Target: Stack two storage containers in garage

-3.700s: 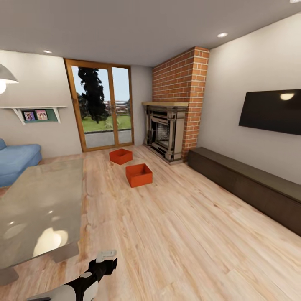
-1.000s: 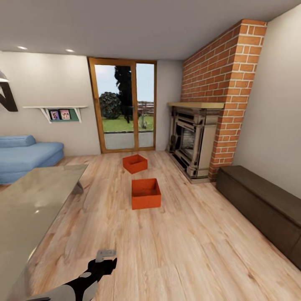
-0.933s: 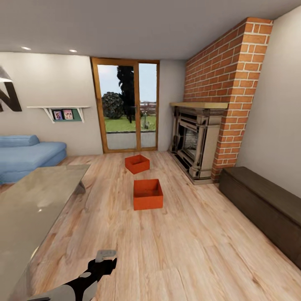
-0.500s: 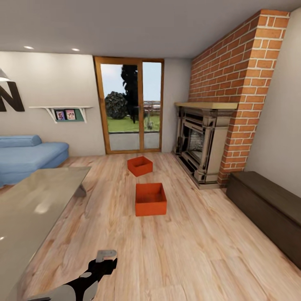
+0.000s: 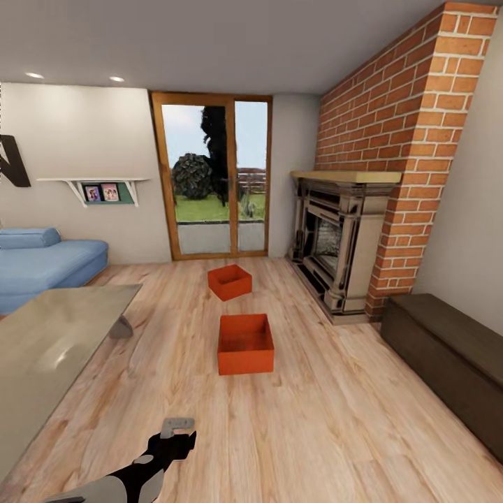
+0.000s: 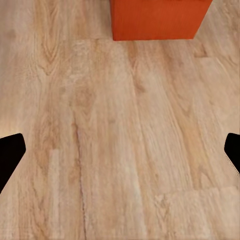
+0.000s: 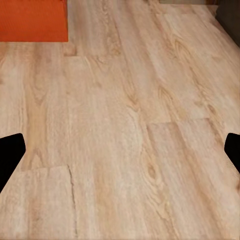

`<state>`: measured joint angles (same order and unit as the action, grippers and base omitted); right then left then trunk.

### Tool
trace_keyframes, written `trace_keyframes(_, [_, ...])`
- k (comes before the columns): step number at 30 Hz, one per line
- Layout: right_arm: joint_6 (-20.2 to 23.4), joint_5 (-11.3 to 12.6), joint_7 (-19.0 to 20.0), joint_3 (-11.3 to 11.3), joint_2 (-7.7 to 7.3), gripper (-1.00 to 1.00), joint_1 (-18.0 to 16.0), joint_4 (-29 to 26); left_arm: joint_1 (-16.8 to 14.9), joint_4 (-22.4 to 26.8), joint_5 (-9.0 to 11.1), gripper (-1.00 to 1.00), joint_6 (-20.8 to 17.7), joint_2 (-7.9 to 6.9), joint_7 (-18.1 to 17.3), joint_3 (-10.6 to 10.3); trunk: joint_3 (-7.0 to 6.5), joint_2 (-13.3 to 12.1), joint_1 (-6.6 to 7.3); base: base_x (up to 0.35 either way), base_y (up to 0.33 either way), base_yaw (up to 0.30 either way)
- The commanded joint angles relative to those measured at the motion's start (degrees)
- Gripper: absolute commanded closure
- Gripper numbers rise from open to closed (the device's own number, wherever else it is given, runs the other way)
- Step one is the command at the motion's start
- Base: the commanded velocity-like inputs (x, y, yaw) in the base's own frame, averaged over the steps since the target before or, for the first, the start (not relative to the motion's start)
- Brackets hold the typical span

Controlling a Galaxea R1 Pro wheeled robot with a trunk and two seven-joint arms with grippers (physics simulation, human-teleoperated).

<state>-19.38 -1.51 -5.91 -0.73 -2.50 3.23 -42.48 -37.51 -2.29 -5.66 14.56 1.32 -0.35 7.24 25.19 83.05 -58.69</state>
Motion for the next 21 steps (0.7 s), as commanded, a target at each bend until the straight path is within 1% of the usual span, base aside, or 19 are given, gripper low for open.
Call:
trace_keyframes(1, [0.0, -0.2, -0.2, 0.0, -0.01, -1.0, 0.0, -0.1, -0.1, -0.2, -0.6, -1.0, 0.4, 0.0, 0.0, 0.5, 0.05, 0.0, -0.04, 0.319, -0.17, 0.147])
trace_keyframes(7, [0.0, -0.2, -0.2, 0.0, 0.0, -1.0, 0.0, -0.1, -0.1, -0.2, -0.6, -1.0, 0.4, 0.0, 0.0, 0.5, 0.05, 0.0, -0.04, 0.319, -0.171, 0.251])
trace_keyframes(9, [0.0, -0.2, -0.2, 0.0, -0.02, -1.0, 0.0, -0.1, -0.1, -0.2, -0.6, -1.0, 0.4, 0.0, 0.0, 0.5, 0.05, 0.0, -0.04, 0.318, -0.172, 0.159])
trace_keyframes(21, [0.0, -0.2, -0.2, 0.0, 0.0, -1.0, 0.0, -0.1, -0.1, -0.2, -0.6, -1.0, 0.4, 0.0, 0.0, 0.5, 0.05, 0.0, -0.04, 0.316, -0.176, 0.016])
